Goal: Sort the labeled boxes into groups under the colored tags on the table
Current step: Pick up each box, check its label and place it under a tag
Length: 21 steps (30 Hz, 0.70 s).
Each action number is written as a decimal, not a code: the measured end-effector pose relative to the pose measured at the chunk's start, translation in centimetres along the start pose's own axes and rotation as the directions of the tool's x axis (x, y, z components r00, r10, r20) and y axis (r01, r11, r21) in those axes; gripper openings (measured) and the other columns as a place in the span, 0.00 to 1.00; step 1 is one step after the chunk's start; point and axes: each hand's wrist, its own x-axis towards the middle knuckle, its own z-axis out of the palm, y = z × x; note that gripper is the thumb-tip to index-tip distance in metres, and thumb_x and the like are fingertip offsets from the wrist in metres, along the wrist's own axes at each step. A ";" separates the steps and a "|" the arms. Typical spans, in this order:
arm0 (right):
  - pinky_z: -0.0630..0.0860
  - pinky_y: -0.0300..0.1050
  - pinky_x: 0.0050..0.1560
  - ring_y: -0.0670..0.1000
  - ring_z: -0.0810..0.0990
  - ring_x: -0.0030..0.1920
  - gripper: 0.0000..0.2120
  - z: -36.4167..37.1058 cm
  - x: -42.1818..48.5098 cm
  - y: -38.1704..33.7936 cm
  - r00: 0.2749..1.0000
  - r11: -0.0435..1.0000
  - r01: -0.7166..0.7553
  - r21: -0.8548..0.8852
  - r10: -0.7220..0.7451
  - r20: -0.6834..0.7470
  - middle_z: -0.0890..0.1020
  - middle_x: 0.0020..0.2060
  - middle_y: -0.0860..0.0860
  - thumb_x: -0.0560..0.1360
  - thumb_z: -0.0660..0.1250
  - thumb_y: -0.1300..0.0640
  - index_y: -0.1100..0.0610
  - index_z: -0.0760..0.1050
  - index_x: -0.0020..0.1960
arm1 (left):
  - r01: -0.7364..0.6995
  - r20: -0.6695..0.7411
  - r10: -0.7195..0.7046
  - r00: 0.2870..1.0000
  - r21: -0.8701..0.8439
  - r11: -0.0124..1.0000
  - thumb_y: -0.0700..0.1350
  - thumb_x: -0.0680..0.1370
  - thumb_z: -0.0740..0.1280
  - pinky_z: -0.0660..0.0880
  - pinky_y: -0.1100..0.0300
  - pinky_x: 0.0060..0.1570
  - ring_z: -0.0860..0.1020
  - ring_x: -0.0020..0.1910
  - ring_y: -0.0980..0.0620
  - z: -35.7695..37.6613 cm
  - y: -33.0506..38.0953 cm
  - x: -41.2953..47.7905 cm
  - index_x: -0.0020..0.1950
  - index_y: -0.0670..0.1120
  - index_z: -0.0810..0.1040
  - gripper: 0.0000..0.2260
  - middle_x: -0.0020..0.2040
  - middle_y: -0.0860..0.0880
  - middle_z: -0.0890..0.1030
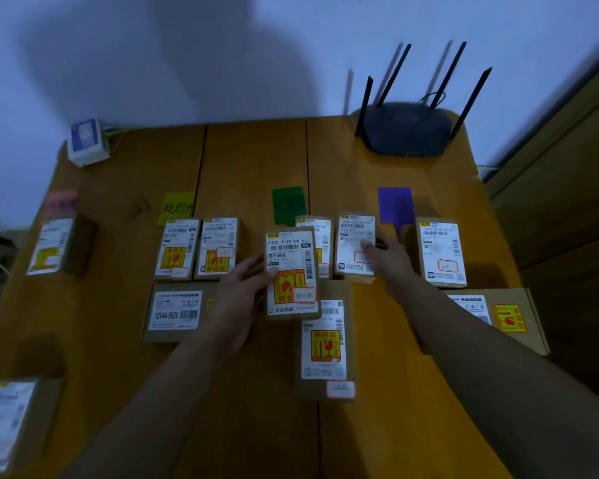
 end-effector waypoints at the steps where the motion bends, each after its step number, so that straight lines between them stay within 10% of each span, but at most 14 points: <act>1: 0.81 0.64 0.64 0.59 0.85 0.60 0.18 0.1 0.1 0.1 1.000 1.000 0.010 -0.009 -0.010 0.010 0.84 0.64 0.57 0.82 0.70 0.53 0.55 0.78 0.71 | -0.008 -0.005 0.008 1.000 0.001 1.000 0.40 0.81 0.68 0.81 0.42 0.59 0.86 0.56 0.45 0.0 0.2 -0.2 0.75 0.47 0.74 0.21 0.61 0.44 0.85; 9: 0.77 0.62 0.67 0.58 0.76 0.71 0.33 1.9 -3.5 -3.7 0.935 0.918 0.249 -0.310 -0.311 -0.171 0.74 0.73 0.56 0.77 0.75 0.46 0.52 0.68 0.78 | -0.114 -0.012 0.115 0.993 0.031 0.993 0.40 0.81 0.69 0.84 0.51 0.51 0.86 0.56 0.44 -2.1 3.9 -1.8 0.75 0.47 0.73 0.22 0.62 0.44 0.85; 16: 0.83 0.44 0.50 0.53 0.87 0.58 0.24 10.7 -15.7 -10.3 0.862 0.944 0.304 0.129 -0.330 0.385 0.86 0.59 0.51 0.82 0.67 0.41 0.48 0.72 0.74 | -0.222 0.029 0.222 0.975 0.010 0.975 0.41 0.81 0.69 0.83 0.48 0.51 0.86 0.56 0.44 -7.1 7.7 -4.3 0.69 0.50 0.78 0.16 0.59 0.45 0.86; 21: 0.86 0.52 0.56 0.51 0.87 0.59 0.28 17.3 -21.0 -10.5 0.836 0.920 0.339 0.194 -0.390 0.386 0.84 0.63 0.53 0.80 0.72 0.53 0.42 0.68 0.76 | -0.225 0.068 0.228 0.971 -0.057 0.973 0.42 0.81 0.69 0.83 0.47 0.47 0.85 0.57 0.42 -13.4 9.5 -6.5 0.71 0.50 0.78 0.17 0.61 0.44 0.85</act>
